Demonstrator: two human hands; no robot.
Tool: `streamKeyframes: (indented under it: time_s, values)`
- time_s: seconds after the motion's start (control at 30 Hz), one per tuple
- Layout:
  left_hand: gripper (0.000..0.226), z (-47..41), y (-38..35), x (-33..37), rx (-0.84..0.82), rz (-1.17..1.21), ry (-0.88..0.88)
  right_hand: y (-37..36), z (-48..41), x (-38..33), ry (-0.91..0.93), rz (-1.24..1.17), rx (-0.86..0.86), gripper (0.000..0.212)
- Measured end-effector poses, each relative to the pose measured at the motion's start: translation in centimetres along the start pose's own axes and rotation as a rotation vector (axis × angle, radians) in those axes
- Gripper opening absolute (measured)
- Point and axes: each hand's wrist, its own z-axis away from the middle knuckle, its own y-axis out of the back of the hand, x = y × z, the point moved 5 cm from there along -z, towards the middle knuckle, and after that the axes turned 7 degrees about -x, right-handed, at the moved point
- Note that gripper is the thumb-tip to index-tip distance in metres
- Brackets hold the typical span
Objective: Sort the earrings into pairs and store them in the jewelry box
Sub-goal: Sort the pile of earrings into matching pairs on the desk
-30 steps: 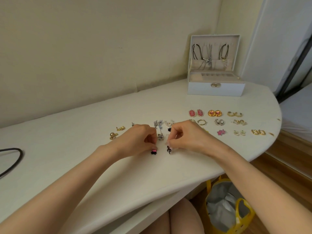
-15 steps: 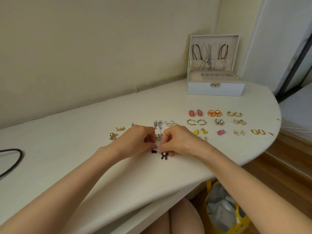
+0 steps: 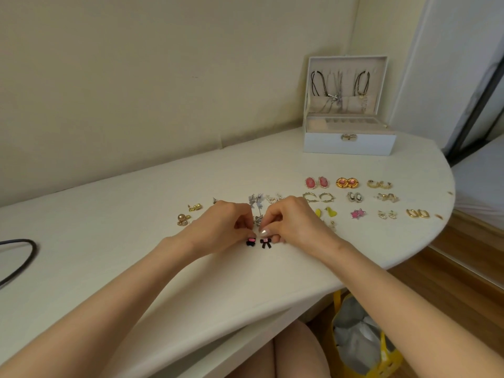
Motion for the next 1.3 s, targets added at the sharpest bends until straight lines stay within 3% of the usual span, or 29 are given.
streamKeyframes:
  time_s: [0.33,0.5,0.8,1.13,1.3]
  values:
    - [0.012,0.1,0.1,-0.3,0.018,0.005,0.025,0.0,-0.4,-0.5,0.027,0.109,0.002,0.005]
    - [0.010,0.6,1.5,-0.6,0.060,0.025,0.027,0.8,-1.0,-1.7,0.095,0.130,0.089,0.006]
    - [0.003,1.4,5.0,-4.8,0.211,-0.101,0.257,-0.1,-4.7,-4.2,0.156,0.254,0.059,0.005]
    - [0.005,1.3,5.8,-9.4,0.336,-0.117,0.362,-3.0,-9.2,-5.2,0.219,0.325,-0.063,0.022]
    - [0.010,1.4,6.4,-10.5,0.350,-0.116,0.424,-3.8,-10.8,-5.2,0.179,0.320,-0.046,0.021]
